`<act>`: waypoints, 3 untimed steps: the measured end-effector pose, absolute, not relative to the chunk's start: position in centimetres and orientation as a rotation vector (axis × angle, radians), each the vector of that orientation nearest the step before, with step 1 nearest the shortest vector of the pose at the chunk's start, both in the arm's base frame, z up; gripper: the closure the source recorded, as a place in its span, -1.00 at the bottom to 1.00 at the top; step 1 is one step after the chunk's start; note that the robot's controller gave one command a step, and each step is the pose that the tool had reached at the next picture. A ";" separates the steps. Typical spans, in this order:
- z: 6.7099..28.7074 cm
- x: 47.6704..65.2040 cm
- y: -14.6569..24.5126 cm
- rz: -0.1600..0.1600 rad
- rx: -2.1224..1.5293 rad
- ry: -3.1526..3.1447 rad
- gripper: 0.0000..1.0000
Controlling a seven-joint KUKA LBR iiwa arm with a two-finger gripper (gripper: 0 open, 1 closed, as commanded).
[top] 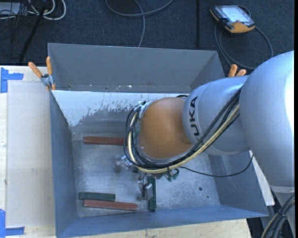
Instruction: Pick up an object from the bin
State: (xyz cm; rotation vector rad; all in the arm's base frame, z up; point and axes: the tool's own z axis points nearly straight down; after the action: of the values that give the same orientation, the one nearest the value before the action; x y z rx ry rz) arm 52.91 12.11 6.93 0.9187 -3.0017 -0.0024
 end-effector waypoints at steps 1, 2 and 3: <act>8.0 48.9 17.2 0.002 0.810 -3.035 -1.00; 8.7 46.8 21.8 -0.001 0.842 -3.046 -1.00; 8.3 47.2 21.0 -0.003 0.912 -3.021 -1.00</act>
Offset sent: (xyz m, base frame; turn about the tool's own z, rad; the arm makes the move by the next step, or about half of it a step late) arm -0.0521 0.0478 0.0223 -0.1140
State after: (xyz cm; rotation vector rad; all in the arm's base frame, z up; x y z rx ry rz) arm 47.16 20.99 8.26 0.9119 -3.0212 -0.0035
